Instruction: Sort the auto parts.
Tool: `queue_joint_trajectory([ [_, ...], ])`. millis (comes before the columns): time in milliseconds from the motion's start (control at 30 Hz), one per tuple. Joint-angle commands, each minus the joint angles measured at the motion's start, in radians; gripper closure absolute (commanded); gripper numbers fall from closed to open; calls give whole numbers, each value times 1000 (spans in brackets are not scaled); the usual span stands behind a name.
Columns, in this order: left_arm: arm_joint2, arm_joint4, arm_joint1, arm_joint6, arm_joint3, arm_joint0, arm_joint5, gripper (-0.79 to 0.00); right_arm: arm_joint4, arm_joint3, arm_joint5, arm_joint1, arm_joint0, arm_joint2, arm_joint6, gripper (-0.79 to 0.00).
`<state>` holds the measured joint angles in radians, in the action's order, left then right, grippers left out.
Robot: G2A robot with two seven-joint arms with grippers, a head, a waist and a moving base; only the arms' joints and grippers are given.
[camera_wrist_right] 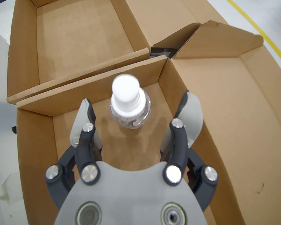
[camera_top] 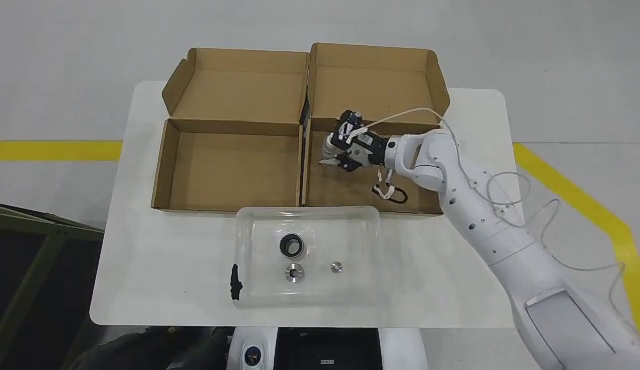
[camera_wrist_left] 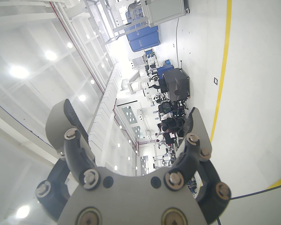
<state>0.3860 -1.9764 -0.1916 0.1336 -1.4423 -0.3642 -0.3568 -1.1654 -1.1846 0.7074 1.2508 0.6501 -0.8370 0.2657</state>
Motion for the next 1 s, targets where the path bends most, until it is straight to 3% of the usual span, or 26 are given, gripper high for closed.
queue_joint_trajectory([
  [0, 0, 0, 0, 0, 0, 0, 0, -785, -6, -49, 4, -7, 11, -17, 10, -785],
  [533, 0, 0, 0, 0, 0, 0, 0, -785, 17, -480, 106, -73, 218, -161, 183, -785],
  [967, 0, 0, 0, 0, 0, 0, 0, -785, 55, -663, 184, -116, 380, -223, 327, -785],
])
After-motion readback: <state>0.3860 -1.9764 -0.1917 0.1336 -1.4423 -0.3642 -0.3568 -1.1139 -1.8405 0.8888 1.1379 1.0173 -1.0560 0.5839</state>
